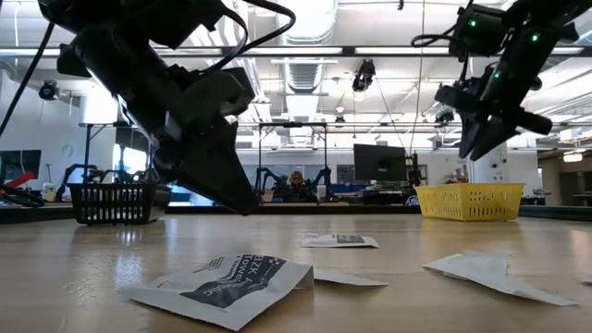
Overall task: Pick & Place First Aid Supplies
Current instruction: Put the green bandage into the black bin
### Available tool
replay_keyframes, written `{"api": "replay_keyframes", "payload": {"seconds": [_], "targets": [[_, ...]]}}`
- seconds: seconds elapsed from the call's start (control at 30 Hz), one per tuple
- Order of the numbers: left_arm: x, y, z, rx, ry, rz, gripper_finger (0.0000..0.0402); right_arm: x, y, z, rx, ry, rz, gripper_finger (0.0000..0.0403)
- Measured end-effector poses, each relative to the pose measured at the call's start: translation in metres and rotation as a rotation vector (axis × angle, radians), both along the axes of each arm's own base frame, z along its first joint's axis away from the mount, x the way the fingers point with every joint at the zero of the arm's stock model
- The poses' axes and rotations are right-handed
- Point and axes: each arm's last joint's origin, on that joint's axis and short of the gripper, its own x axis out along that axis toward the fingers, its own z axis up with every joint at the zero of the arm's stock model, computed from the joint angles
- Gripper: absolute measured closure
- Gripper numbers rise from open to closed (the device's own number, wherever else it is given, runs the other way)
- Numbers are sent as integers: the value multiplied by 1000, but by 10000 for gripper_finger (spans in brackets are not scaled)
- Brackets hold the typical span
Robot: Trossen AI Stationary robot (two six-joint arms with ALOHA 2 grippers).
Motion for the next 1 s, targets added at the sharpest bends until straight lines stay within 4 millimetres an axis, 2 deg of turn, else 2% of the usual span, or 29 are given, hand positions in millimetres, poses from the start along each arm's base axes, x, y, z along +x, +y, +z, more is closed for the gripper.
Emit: {"api": "replay_keyframes", "payload": {"seconds": [0.23,0.4,0.53,0.73,1.0], "targets": [[1,-11,5,63,-3,-112,293,6,11,18,45,-34,83,291],[4,-26,15,127,-28,-229,295,15,35,20,41,-59,193,301],[7,-41,26,150,-50,-393,299,20,57,20,14,-80,235,310],[9,-60,41,126,-94,-558,303,29,89,26,-5,-220,349,322],[7,-75,46,80,-117,-631,308,42,116,44,-98,-455,521,334]]}}
